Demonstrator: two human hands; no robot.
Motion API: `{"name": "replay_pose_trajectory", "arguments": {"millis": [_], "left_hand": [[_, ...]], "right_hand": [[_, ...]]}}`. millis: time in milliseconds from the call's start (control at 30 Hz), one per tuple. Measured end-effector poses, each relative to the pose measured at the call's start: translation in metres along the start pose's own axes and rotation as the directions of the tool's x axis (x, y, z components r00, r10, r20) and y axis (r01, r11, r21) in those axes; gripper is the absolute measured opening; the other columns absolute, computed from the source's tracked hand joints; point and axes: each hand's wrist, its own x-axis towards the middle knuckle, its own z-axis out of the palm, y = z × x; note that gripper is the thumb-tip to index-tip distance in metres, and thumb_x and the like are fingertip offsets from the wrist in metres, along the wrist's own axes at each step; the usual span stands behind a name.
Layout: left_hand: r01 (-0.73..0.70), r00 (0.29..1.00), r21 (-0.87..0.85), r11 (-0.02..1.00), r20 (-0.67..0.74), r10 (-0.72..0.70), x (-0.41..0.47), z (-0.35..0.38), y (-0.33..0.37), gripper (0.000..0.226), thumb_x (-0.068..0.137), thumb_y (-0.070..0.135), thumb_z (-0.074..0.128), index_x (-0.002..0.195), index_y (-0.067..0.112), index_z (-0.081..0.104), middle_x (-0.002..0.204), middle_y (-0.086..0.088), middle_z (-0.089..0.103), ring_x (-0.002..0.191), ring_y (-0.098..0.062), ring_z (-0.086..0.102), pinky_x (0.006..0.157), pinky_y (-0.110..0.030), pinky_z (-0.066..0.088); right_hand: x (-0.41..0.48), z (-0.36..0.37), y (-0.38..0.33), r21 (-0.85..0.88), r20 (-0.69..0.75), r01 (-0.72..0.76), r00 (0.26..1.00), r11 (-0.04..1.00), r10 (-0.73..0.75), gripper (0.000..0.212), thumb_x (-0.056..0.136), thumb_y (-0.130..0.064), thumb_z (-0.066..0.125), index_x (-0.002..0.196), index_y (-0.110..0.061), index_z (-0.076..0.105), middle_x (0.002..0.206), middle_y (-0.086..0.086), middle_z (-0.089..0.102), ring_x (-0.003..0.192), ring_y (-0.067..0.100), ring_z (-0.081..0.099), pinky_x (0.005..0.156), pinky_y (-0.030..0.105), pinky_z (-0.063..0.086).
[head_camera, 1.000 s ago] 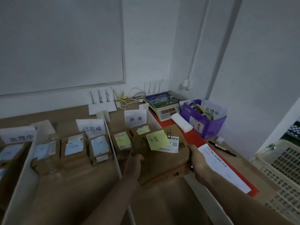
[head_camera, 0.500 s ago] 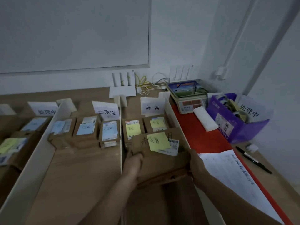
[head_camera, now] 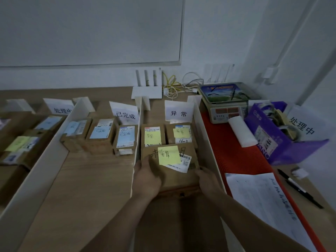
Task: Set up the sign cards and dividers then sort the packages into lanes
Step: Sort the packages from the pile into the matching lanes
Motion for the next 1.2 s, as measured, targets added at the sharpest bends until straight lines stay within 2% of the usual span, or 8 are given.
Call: {"name": "replay_pose_trajectory", "arguments": {"millis": [167,333,533,867,933,1000,1133,1200], "left_hand": [[-0.043,0.999,0.165,0.985,-0.021,0.047,0.005,0.0,0.003,0.071,0.082,0.018,0.063,0.148,0.023,0.038,0.155,-0.006,0.023,0.141,-0.031,0.032,0.11,-0.041,0.042],[-0.037,0.999,0.256,0.966,-0.008,0.04,0.012,-0.001,0.003,0.072,0.082,0.019,0.064,0.149,0.022,0.038,0.158,-0.01,0.021,0.144,-0.032,0.025,0.115,-0.045,0.035],[-0.051,0.999,0.26,0.964,0.0,0.052,0.021,-0.002,0.002,0.076,0.082,0.017,0.063,0.152,0.025,0.035,0.161,-0.01,0.018,0.149,-0.032,0.019,0.118,-0.047,0.032],[-0.057,0.998,0.249,0.967,-0.007,0.06,0.017,-0.011,0.0,0.074,0.082,0.021,0.064,0.151,0.024,0.036,0.159,-0.006,0.02,0.147,-0.029,0.022,0.115,-0.049,0.035],[-0.052,0.998,0.245,0.968,-0.017,0.058,0.014,-0.015,0.002,0.072,0.083,0.02,0.064,0.15,0.024,0.037,0.161,-0.007,0.018,0.149,-0.029,0.02,0.115,-0.049,0.035],[-0.044,0.998,0.244,0.969,-0.03,0.052,0.009,-0.019,0.004,0.071,0.083,0.019,0.063,0.149,0.024,0.037,0.163,-0.007,0.015,0.15,-0.03,0.019,0.115,-0.048,0.035],[-0.049,0.997,0.181,0.982,-0.057,0.061,-0.005,-0.031,0.005,0.072,0.085,0.023,0.064,0.151,0.026,0.036,0.165,-0.008,0.014,0.153,-0.026,0.012,0.118,-0.042,0.033],[-0.061,0.994,0.136,0.989,-0.079,0.072,-0.012,-0.04,0.006,0.071,0.085,0.025,0.063,0.151,0.028,0.037,0.165,-0.004,0.019,0.154,-0.022,0.011,0.118,-0.038,0.032]], "right_hand": [[0.007,0.01,0.0,0.002,0.027,0.007,1.0,1.0,-0.007,0.031,0.104,-0.021,0.046,0.129,-0.011,0.061,0.112,0.004,0.066,0.092,0.011,0.06,0.067,0.022,0.046],[0.012,0.016,-0.001,0.069,0.048,-0.029,0.998,0.997,0.026,0.031,0.101,-0.025,0.052,0.129,-0.016,0.062,0.117,0.006,0.067,0.108,0.027,0.063,0.1,0.049,0.051],[0.017,0.017,-0.003,0.051,0.047,-0.024,0.999,0.998,0.021,0.032,0.102,-0.025,0.052,0.13,-0.015,0.061,0.116,0.006,0.065,0.106,0.025,0.062,0.099,0.046,0.051],[0.013,0.012,-0.01,0.002,0.072,0.017,0.997,1.0,-0.017,0.031,0.099,-0.034,0.056,0.128,-0.023,0.059,0.119,0.003,0.064,0.103,0.02,0.061,0.077,0.033,0.048],[0.013,0.01,-0.012,-0.006,0.047,0.042,0.998,0.999,-0.041,0.032,0.1,-0.034,0.054,0.128,-0.022,0.06,0.117,0.002,0.065,0.102,0.02,0.061,0.081,0.035,0.049],[0.01,0.005,-0.018,-0.015,0.017,0.055,0.998,0.998,-0.055,0.028,0.1,-0.035,0.052,0.122,-0.023,0.063,0.11,0.001,0.067,0.099,0.02,0.063,0.087,0.039,0.051],[0.0,-0.002,-0.032,-0.042,-0.05,0.17,0.984,0.985,-0.172,0.028,0.096,-0.042,0.048,0.105,-0.024,0.068,0.097,0.0,0.072,0.09,0.021,0.068,0.085,0.045,0.055],[-0.009,-0.005,-0.043,-0.049,-0.081,0.24,0.966,0.969,-0.244,0.028,0.098,-0.042,0.046,0.103,-0.026,0.069,0.095,-0.003,0.071,0.09,0.019,0.067,0.082,0.042,0.054]]}}
